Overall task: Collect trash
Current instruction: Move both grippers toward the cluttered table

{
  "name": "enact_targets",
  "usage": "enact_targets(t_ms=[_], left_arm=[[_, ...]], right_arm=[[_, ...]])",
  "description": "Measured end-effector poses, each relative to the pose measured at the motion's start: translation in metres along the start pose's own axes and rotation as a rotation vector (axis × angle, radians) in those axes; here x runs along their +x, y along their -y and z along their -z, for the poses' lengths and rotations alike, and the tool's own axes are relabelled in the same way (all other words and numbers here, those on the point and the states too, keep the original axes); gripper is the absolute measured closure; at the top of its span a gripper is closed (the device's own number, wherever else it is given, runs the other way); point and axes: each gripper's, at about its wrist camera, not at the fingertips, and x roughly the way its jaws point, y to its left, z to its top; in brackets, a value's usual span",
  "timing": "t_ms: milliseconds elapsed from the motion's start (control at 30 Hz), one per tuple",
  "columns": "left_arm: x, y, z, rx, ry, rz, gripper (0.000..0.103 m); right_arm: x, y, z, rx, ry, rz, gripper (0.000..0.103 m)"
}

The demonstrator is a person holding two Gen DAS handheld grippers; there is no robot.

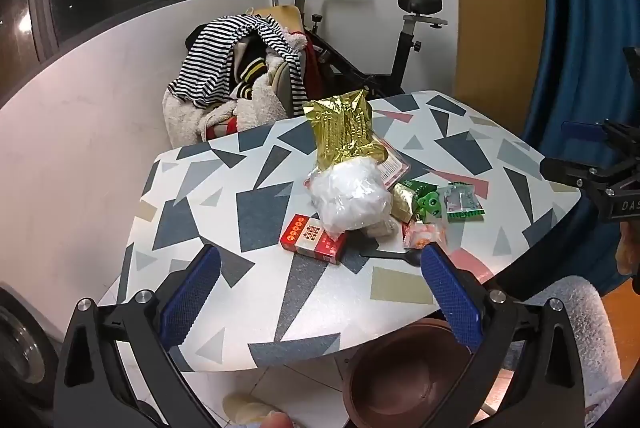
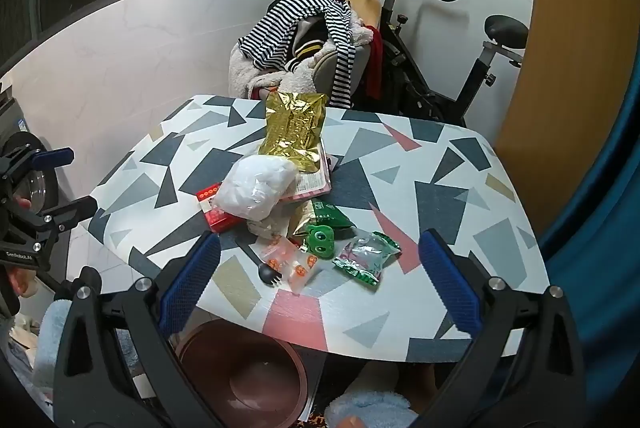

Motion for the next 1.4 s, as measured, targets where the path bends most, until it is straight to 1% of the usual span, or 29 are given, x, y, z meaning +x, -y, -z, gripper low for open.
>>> enact_targets(t_ms=[133,167,300,367,433,467,1000,1400], left_arm=[[-0.002,0.002,0.001,0.000,0.002,-0.003,0.005],[-0.001,0.000,0.000,-0.012,-0.007,0.008,0.005],[0.000,0.003,0.002,-0.012,-0.002,-0.002,0.005],[0.000,0.002,0.001,-0.018,-0.001,-0.005,0.005],[-0.004,-0.004,0.001,-0.030,0.004,-0.003,0.005],[-0.006,-0.012,0.000,-0.045,0.005,0.004,0.005],[-0.014,-0.017,-0.001,-0.055,0.027,0.004,0.005],[-0.015,-0.018,-0.002,-0.052,0.031,0.004,0.005]], right_arm=[[0.001,-0.003,-0.001,-0.004,-0.005,0.004,0.005],[0.001,-0.003,-0.001,-0.005,-0.005,0.005,0.005],[0.001,-0.001,-0.002,-0.006,-0.001,0.008,0.005],[0.001,-0.007,0.001,-0.007,0.002,0.010,0.005],[0.002,-0.008,-0.002,-0.009,0.005,0.012,0.005],[0.002,-0.008,-0.003,-0.011,0.007,0.013,0.005],[-0.003,-0.007,-0.006,-0.025,0.013,0.018,0.005],[0.002,-0.004,0.001,-0.022,0.008,0.031,0.005]])
